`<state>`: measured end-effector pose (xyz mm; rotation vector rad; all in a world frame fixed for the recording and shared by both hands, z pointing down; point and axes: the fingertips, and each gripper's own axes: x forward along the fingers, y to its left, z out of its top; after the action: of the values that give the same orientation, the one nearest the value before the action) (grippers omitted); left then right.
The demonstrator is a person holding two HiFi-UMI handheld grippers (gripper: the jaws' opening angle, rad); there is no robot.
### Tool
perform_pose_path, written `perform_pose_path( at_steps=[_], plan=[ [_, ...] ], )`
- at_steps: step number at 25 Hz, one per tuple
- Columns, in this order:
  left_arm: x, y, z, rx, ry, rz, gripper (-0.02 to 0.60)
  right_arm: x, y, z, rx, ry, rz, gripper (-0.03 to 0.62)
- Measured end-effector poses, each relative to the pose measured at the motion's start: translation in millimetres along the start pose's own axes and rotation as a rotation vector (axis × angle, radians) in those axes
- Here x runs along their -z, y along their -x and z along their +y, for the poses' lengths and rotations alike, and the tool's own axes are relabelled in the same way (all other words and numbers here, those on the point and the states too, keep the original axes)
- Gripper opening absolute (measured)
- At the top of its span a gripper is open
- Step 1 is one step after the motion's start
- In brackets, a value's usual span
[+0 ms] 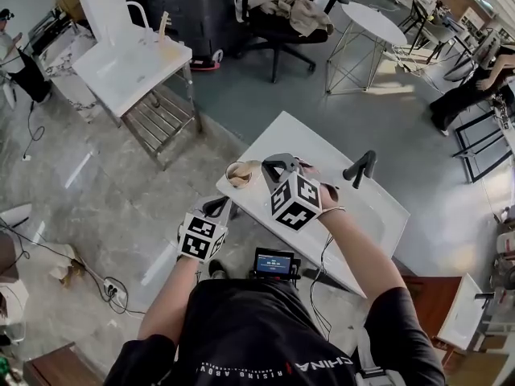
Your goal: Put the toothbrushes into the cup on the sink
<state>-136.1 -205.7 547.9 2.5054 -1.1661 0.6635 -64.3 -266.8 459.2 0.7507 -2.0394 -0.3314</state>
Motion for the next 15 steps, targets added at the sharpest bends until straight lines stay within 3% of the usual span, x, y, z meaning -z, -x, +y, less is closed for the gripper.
perform_pose_path(
  at_steps=[15],
  plan=[
    [17.0,-13.5,-13.3,0.011,0.021,0.057,-0.003,5.9,-19.3,10.0,-0.061,-0.077,-0.067,0.009]
  ],
)
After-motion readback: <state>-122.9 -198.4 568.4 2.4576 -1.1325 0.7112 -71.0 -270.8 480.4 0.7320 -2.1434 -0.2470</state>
